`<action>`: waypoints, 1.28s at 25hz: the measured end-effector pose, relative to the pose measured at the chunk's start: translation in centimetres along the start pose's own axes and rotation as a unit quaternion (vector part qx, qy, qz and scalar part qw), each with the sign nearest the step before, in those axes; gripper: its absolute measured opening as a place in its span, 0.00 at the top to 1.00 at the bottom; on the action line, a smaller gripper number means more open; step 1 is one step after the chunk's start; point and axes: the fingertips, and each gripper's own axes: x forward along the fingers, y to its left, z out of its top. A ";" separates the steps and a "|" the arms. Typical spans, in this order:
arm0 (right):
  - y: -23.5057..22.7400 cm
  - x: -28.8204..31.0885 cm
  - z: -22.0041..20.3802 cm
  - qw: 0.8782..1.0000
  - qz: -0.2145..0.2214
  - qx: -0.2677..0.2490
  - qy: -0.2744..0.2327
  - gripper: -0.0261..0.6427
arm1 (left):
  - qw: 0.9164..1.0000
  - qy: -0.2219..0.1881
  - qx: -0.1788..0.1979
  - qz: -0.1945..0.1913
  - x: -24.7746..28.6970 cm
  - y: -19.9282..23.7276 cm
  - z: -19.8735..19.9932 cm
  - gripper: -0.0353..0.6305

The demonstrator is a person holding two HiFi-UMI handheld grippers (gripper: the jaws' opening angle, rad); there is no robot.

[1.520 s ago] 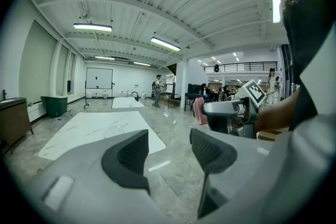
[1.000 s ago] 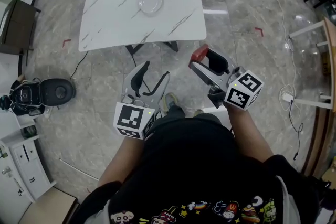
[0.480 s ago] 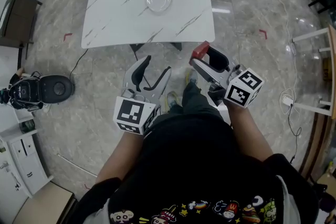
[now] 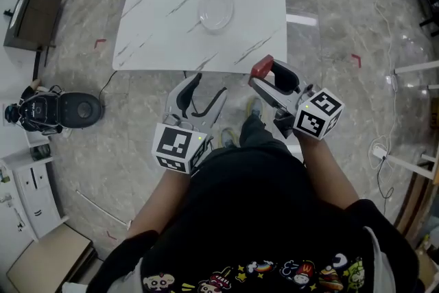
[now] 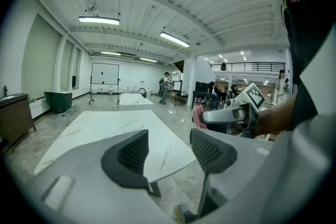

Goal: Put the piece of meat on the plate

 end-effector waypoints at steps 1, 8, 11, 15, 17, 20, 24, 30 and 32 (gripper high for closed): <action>-1.0 0.3 0.2 1.000 0.003 0.003 0.005 0.51 | 1.000 0.008 -0.005 0.004 1.0 0.1 0.3 0.39; -8.8 3.3 1.4 0.998 0.034 -0.001 0.050 0.51 | 0.998 0.039 -0.026 0.037 7.7 2.0 -0.1 0.39; -10.4 4.5 1.0 0.996 0.049 -0.017 0.073 0.51 | 0.997 0.045 -0.030 0.048 8.9 2.3 -0.9 0.39; -11.8 6.2 0.4 0.993 0.057 -0.032 0.098 0.51 | 0.996 0.050 -0.041 0.059 10.0 3.3 -1.8 0.39; -12.5 7.3 0.2 0.992 0.055 -0.039 0.106 0.51 | 0.996 0.048 -0.046 0.060 10.5 4.3 -2.2 0.39; -13.5 9.8 0.0 0.989 0.048 -0.057 0.127 0.51 | 0.996 0.046 -0.059 0.057 11.3 6.3 -2.7 0.39; -14.9 12.9 -0.5 0.984 0.034 -0.078 0.159 0.51 | 0.995 0.050 -0.072 0.040 12.2 8.1 -3.6 0.39; -17.0 17.2 -1.4 0.971 0.023 -0.119 0.206 0.51 | 0.994 0.049 -0.090 0.026 13.1 10.5 -4.5 0.39; -17.8 18.6 -1.8 0.966 0.021 -0.133 0.222 0.51 | 0.994 0.047 -0.097 0.027 13.2 11.3 -4.9 0.39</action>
